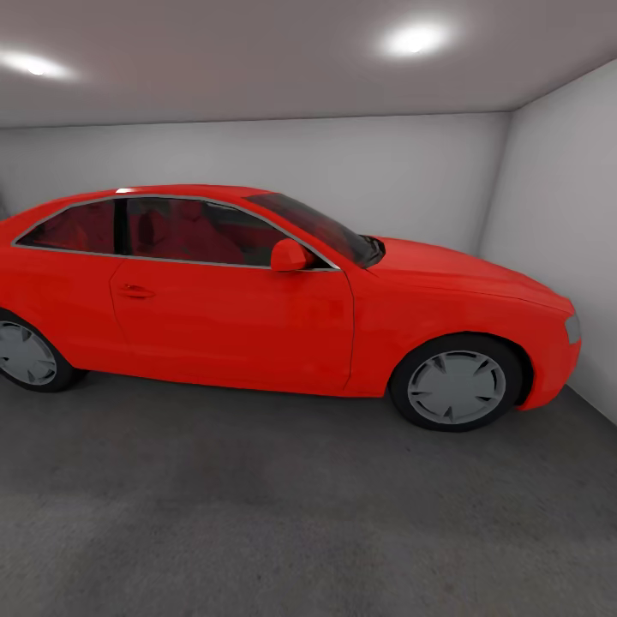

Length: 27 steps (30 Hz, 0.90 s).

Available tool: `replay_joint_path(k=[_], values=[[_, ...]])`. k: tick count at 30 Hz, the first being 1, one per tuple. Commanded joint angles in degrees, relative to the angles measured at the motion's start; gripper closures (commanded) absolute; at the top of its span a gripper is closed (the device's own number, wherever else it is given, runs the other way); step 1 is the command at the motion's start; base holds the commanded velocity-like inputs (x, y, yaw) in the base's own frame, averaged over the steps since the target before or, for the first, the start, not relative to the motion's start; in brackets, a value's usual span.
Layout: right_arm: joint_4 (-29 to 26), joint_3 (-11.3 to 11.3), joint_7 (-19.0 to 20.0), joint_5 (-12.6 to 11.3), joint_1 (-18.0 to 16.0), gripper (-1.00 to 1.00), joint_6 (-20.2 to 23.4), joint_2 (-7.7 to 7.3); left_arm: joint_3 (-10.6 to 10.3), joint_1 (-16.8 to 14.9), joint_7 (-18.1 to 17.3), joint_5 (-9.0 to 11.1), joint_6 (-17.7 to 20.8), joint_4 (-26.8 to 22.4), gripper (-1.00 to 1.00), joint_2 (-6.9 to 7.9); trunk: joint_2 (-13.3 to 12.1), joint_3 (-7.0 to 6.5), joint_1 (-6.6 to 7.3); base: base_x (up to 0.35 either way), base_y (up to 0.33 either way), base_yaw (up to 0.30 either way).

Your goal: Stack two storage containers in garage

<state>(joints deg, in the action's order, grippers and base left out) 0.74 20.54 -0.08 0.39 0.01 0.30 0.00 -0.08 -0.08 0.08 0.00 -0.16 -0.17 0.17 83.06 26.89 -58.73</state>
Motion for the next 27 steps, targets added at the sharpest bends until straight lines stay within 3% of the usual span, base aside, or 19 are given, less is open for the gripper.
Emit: replay_joint_path(k=[1,21,27], values=[[0.0,0.3,0.0,0.0,0.0,-1.0,0.1,0.0,0.0,0.0,0.0,0.0,0.0,0.0,-1.0,0.0,0.0,0.04,0.0,0.0,0.0,0.0],[0.1,1.0,0.4,-0.6,0.0,-1.0,0.6,0.09,0.0,0.0,0.0,0.0,0.2,0.0,-1.0,0.0,0.0,0.04,0.0,0.0,0.0,0.001],[0.0,0.9,0.4,-0.4,0.0,-1.0,0.6,0.09,0.0,0.0,0.0,0.0,0.2,0.0,-1.0,0.0,0.0,0.04,0.0,0.0,0.0,0.199]])
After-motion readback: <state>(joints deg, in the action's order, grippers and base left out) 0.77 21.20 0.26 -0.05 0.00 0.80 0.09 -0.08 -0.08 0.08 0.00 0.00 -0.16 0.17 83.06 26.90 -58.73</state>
